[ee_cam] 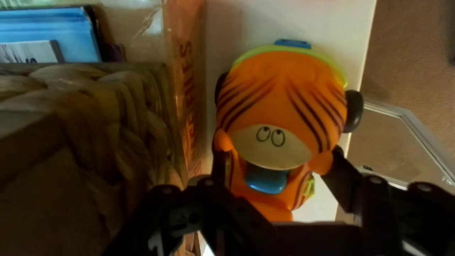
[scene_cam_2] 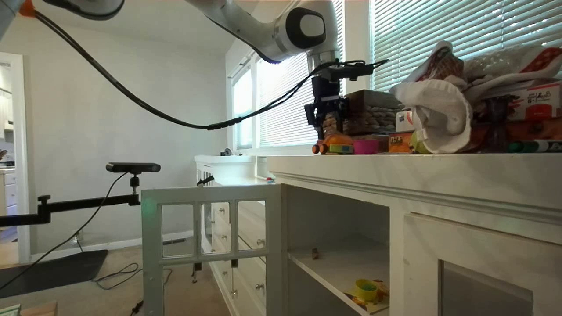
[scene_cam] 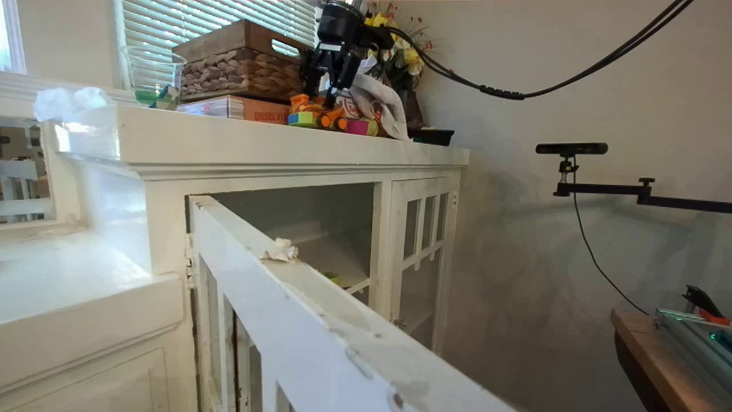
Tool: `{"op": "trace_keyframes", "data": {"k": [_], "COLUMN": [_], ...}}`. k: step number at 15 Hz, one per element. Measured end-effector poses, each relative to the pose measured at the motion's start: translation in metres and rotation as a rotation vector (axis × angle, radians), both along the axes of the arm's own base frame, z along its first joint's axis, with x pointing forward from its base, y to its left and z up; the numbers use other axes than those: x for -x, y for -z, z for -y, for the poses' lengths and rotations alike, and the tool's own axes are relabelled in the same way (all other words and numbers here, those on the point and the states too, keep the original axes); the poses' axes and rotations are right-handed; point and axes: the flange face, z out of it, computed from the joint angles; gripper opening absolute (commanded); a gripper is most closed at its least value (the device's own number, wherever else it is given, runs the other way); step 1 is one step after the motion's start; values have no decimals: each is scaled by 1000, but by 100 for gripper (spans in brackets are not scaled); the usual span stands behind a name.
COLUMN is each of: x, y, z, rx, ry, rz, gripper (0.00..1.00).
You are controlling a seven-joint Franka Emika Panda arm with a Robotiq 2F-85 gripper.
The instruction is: Put the toy car in the cabinet
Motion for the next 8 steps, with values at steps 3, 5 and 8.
{"op": "trace_keyframes", "data": {"k": [3, 5, 8], "x": [-3, -3, -3], "y": [3, 2, 1], "z": [-4, -6, -8], "rx": [-3, 1, 9], "ry": [-4, -8, -9], "rz": [-3, -2, -1], "gripper": [25, 22, 20]}}
